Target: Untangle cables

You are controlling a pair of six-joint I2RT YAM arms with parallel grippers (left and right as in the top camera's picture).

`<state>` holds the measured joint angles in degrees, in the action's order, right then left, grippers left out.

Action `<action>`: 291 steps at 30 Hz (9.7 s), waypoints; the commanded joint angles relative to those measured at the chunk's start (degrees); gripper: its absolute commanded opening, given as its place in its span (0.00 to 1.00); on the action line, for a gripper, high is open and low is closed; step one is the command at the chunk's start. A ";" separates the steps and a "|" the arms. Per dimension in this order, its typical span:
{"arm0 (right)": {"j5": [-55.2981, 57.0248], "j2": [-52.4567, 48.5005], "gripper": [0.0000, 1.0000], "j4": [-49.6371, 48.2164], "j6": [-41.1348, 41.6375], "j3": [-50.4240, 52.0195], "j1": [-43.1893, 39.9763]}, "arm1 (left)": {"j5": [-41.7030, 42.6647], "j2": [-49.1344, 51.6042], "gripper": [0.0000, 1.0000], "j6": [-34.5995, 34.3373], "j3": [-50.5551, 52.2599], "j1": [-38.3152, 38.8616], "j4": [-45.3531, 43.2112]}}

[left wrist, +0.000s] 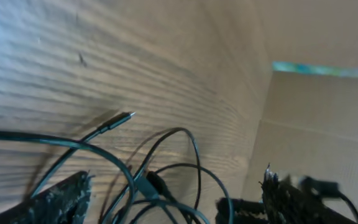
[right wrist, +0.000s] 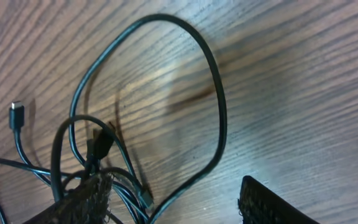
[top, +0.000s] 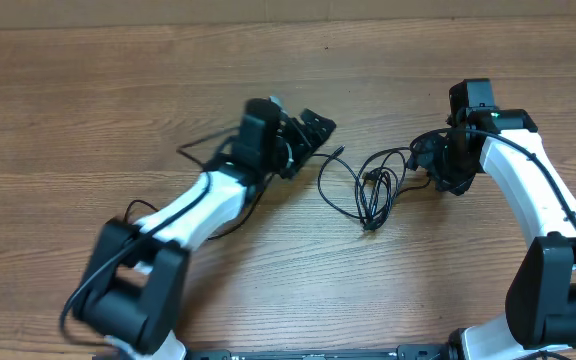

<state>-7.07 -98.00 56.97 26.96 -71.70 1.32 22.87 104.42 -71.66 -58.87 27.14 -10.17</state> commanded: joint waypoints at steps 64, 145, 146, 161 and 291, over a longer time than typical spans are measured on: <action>-20.90 13.07 0.68 -5.49 8.74 10.38 25.70 | -8.24 -27.30 0.04 12.22 -0.52 -5.79 33.81; -54.90 14.03 0.04 -61.20 5.33 32.98 18.73 | -4.79 -15.39 0.99 0.72 -0.48 -3.41 42.34; -55.15 14.03 0.04 -61.20 5.05 32.96 18.97 | -4.81 -15.39 1.00 0.44 -0.48 -3.37 42.34; -66.25 14.03 0.04 -60.22 -13.99 33.00 24.24 | -5.51 -14.67 0.66 -0.76 -0.48 -3.37 42.56; 18.78 17.38 0.87 -24.79 -34.95 17.31 50.01 | -8.22 -11.04 0.10 -4.20 -0.48 -8.72 51.32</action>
<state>7.84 -78.41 32.53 -7.64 -53.17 51.09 14.35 92.95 -75.05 -58.81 18.48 40.80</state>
